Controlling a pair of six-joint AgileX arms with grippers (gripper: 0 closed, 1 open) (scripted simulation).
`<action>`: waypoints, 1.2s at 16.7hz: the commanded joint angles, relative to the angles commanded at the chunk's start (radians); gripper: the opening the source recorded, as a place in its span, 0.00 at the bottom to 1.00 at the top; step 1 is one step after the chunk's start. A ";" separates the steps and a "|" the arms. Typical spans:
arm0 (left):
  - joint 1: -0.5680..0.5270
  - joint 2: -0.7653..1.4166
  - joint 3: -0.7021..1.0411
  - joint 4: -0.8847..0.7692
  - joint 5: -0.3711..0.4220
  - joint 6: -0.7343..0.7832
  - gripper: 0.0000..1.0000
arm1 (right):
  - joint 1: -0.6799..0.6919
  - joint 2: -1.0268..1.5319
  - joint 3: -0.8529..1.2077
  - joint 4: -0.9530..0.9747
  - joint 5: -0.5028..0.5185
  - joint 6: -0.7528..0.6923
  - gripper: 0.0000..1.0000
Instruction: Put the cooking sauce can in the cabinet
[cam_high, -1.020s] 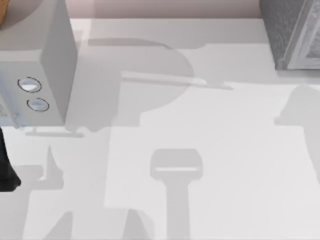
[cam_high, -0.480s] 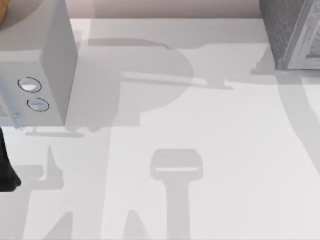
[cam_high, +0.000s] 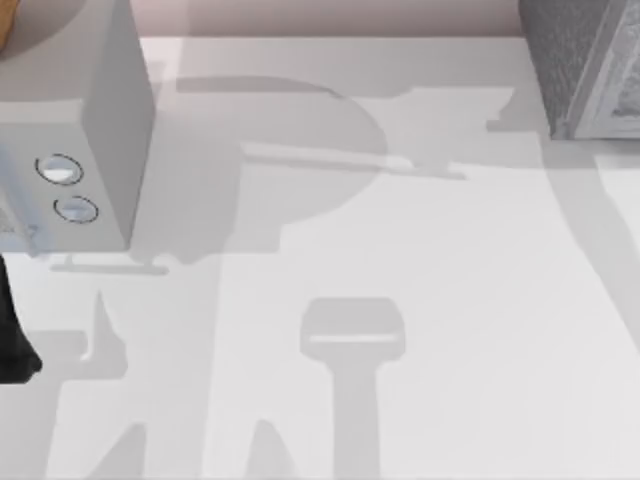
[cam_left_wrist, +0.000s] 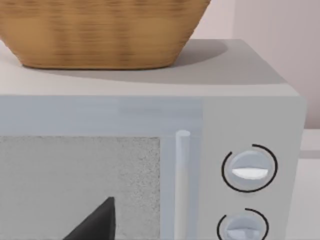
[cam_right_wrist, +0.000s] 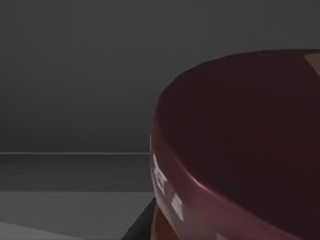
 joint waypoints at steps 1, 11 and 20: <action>0.000 0.000 0.000 0.000 0.000 0.000 1.00 | 0.000 0.000 0.000 0.000 0.000 0.000 0.00; 0.000 0.000 0.000 0.000 0.000 0.000 1.00 | -0.058 0.361 0.298 0.047 -0.042 0.000 0.00; 0.000 0.000 0.000 0.000 0.000 0.000 1.00 | -0.089 0.515 0.434 0.081 -0.078 0.002 0.00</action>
